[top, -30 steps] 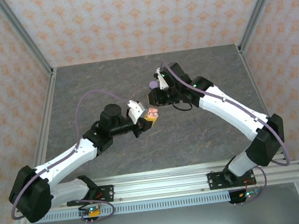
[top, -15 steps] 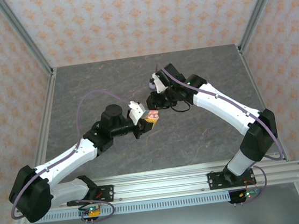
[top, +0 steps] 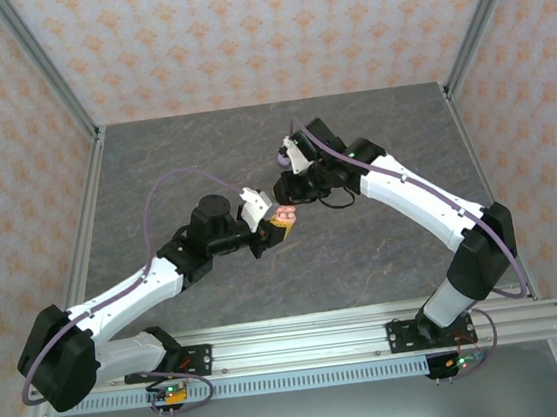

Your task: Insert the wireless bluetooth earbuds into the charging case

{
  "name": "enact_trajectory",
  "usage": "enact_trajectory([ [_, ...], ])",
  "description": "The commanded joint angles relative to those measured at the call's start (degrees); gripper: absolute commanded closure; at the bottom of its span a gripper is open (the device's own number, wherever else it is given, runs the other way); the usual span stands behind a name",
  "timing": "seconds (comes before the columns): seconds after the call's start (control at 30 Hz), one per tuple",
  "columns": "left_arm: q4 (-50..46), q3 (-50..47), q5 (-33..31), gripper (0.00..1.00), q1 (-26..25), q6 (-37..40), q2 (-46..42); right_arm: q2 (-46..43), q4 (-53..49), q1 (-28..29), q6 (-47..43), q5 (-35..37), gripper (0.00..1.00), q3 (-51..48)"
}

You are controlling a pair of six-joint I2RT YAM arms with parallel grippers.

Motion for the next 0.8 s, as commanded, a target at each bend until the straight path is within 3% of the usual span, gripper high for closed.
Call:
enact_trajectory([
  [0.0, 3.29, 1.69, -3.74, 0.96, 0.89, -1.33, 0.41, -0.49, -4.35, 0.59, -1.18, -1.53, 0.79, 0.81],
  [0.57, 3.15, 2.04, -5.85, 0.94, 1.35, -3.64, 1.73, -1.32, -4.65, 0.55, -0.78, 2.3, 0.78, 0.82],
  [0.77, 4.48, 2.13, -10.16, 0.9, 2.11, -10.1, 3.0, -3.54, -3.43, -1.14, 3.06, 11.29, 0.76, -0.95],
])
